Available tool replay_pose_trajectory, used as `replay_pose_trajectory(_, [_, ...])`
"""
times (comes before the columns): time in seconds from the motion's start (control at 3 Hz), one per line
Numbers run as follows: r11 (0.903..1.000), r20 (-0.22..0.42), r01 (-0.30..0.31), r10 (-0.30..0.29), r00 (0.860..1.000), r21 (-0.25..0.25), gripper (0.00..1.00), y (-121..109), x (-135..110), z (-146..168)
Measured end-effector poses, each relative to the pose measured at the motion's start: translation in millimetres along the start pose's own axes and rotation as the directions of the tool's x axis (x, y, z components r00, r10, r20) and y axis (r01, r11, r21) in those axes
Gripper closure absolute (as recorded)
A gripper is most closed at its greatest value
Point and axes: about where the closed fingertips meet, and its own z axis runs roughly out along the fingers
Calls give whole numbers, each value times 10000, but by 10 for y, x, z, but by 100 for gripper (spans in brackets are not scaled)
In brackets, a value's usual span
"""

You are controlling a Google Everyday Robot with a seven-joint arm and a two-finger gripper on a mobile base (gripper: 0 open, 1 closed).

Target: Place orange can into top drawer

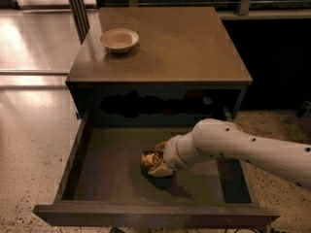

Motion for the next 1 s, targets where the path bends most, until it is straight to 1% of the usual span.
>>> replay_pose_trajectory(0.33, [10000, 0, 1, -1, 10000, -1, 0, 0, 0, 0])
replay_pose_trajectory(0.67, [9997, 163, -9, 5, 9999, 251, 0, -159, -70, -206])
replay_pose_trajectory(1.0, [9997, 167, -7, 3, 9999, 254, 0, -162, -73, -208])
